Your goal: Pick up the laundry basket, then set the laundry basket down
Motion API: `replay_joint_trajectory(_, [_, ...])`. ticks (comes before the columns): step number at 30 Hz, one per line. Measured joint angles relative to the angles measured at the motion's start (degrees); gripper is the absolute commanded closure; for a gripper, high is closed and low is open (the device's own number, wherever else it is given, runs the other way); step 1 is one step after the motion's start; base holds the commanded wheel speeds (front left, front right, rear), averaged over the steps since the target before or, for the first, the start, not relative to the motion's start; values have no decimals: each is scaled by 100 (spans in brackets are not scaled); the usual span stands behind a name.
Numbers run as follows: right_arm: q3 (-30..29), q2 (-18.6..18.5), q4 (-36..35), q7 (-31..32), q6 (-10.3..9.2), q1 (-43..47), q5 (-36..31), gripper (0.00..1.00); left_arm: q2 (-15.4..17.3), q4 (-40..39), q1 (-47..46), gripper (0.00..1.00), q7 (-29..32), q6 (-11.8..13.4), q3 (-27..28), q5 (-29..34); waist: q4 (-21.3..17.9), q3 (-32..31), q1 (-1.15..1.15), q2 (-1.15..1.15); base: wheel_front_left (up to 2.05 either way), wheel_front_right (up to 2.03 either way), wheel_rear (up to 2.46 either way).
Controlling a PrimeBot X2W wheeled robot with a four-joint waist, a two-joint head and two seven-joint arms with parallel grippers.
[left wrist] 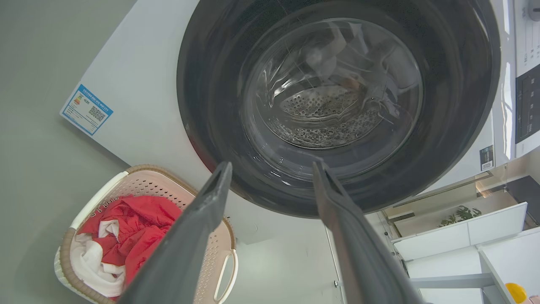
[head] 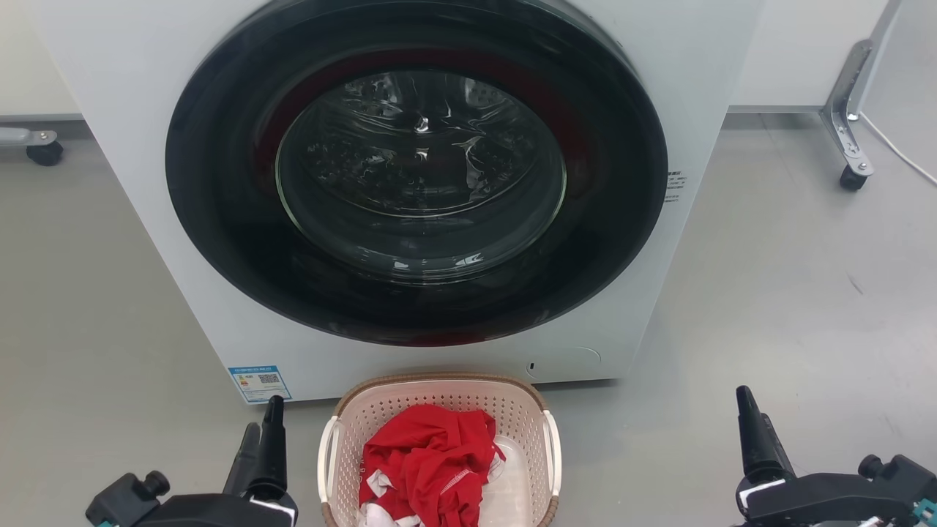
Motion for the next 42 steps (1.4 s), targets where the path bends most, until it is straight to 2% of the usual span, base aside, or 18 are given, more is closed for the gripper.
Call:
replay_joint_trajectory(24, [749, -90, -425, -561, -358, 10, -2587, 0, 156, -409, 35, 0, -557, 404, -646, 3198, 7, 17, -1, 0, 0, 0, 0])
replay_joint_trajectory(42, [993, -145, -670, -953, -624, 235, -4103, 0, 162, -650, 320, 0, -953, 658, -813, 4819, 22, -89, -1, 0, 0, 0, 0])
